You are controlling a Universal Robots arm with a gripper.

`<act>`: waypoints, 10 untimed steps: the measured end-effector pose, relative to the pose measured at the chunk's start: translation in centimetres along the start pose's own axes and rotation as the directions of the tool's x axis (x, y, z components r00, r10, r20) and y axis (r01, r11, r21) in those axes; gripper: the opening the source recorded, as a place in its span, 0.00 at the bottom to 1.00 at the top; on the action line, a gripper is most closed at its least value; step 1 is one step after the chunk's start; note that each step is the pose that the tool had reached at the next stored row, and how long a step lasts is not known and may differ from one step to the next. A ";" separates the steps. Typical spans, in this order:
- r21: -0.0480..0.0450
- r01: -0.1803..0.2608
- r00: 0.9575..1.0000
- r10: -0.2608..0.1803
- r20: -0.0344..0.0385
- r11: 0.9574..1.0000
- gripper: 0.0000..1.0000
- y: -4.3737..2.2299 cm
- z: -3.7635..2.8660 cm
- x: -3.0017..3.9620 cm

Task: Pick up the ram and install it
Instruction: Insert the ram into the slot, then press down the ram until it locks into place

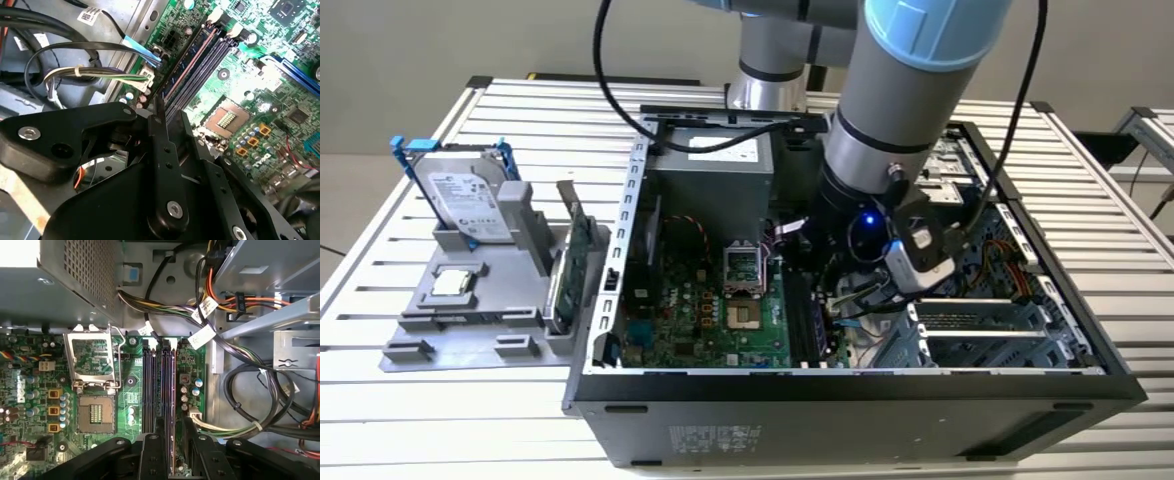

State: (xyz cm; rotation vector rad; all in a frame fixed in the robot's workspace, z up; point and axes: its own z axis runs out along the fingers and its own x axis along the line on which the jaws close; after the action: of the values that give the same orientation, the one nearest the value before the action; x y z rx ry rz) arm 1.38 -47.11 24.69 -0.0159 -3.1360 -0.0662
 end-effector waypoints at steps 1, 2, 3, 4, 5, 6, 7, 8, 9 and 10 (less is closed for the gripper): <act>0.000 0.000 1.000 0.000 0.000 1.000 1.00 0.01 -0.21 0.00; 0.000 0.000 1.000 0.000 0.000 1.000 1.00 0.01 -0.42 0.00; -0.001 0.000 1.000 0.000 0.000 1.000 1.00 0.01 -0.58 0.01; -0.001 0.000 1.000 0.000 0.000 1.000 1.00 0.01 -0.71 0.01; -0.002 0.000 1.000 0.000 0.000 1.000 1.00 0.01 -0.84 0.01; -0.003 0.000 1.000 0.000 0.000 1.000 1.00 0.01 -1.01 0.01; -0.003 0.000 1.000 0.000 0.000 1.000 1.00 0.01 -1.20 0.01; -0.003 0.000 1.000 0.000 0.000 1.000 1.00 -0.01 -1.31 0.01; -0.003 0.000 1.000 0.000 0.000 1.000 1.00 -0.02 -1.30 0.01; -0.003 0.000 1.000 0.000 0.000 1.000 1.00 -0.01 -1.30 0.01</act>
State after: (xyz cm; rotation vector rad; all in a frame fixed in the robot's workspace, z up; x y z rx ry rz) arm 1.38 -47.18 25.99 -0.0159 -3.1358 -0.0709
